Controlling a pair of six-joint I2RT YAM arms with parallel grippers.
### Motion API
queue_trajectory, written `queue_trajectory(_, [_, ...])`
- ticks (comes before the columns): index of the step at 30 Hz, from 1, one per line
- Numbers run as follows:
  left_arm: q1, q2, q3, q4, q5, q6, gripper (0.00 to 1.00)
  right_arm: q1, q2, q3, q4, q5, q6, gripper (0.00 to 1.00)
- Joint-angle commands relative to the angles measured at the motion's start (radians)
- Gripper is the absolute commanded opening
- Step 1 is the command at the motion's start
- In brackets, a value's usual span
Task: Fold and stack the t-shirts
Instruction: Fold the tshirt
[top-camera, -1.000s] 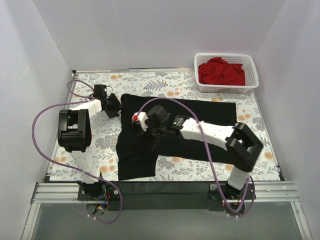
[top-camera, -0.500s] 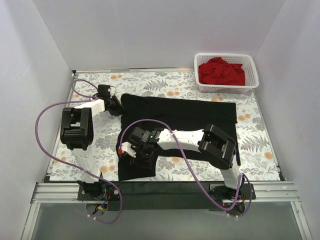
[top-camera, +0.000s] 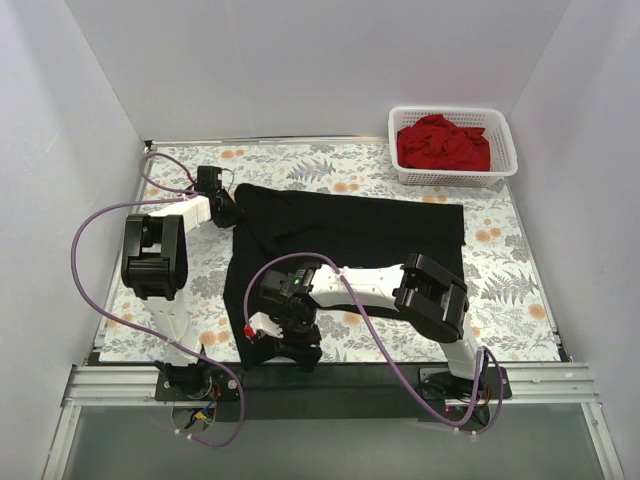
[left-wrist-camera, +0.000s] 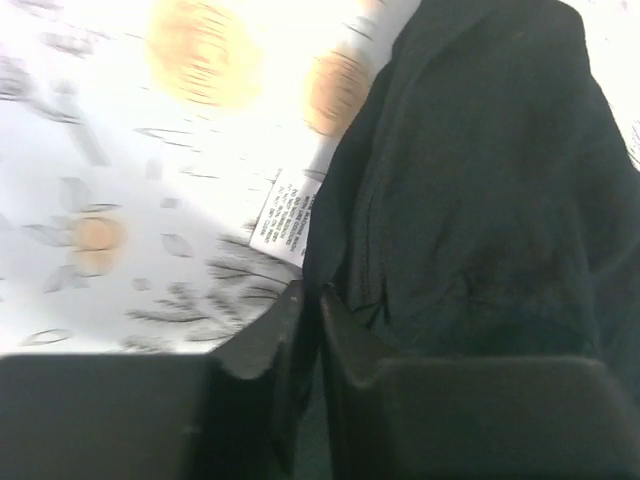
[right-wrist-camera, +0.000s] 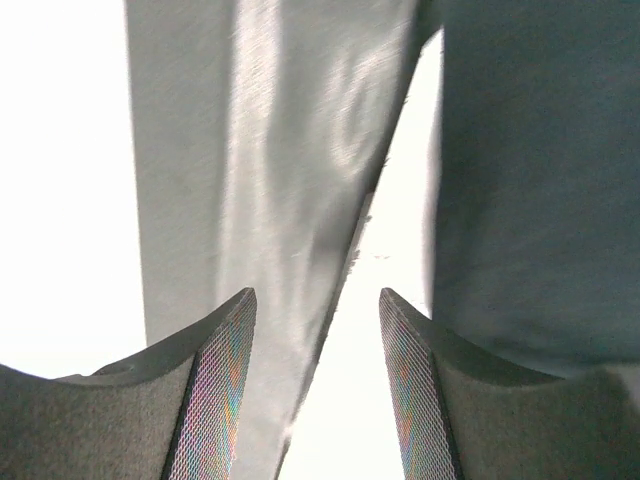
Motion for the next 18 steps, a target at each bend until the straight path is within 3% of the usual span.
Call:
queue_trajectory(1, [0.023, -0.033, -0.004, -0.096, -0.223, 0.038, 0.16, 0.008, -0.01, 0.024, -0.105, -0.055, -0.04, 0.5])
queue_trajectory(4, [0.021, -0.089, -0.001, -0.099, -0.214, 0.063, 0.33, 0.008, -0.032, 0.03, -0.099, -0.023, -0.028, 0.5])
queue_trajectory(8, [0.018, -0.208, -0.056, -0.111, -0.168, 0.05, 0.67, 0.005, -0.065, 0.067, -0.029, 0.077, 0.047, 0.5])
queue_trajectory(9, [0.018, -0.24, -0.073, -0.114, -0.16, 0.043, 0.7, 0.003, -0.075, 0.075, -0.006, 0.118, 0.076, 0.5])
queue_trajectory(18, [0.014, -0.498, -0.339, -0.162, -0.056, 0.017, 0.68, -0.138, -0.185, -0.049, 0.338, 0.25, 0.343, 0.52])
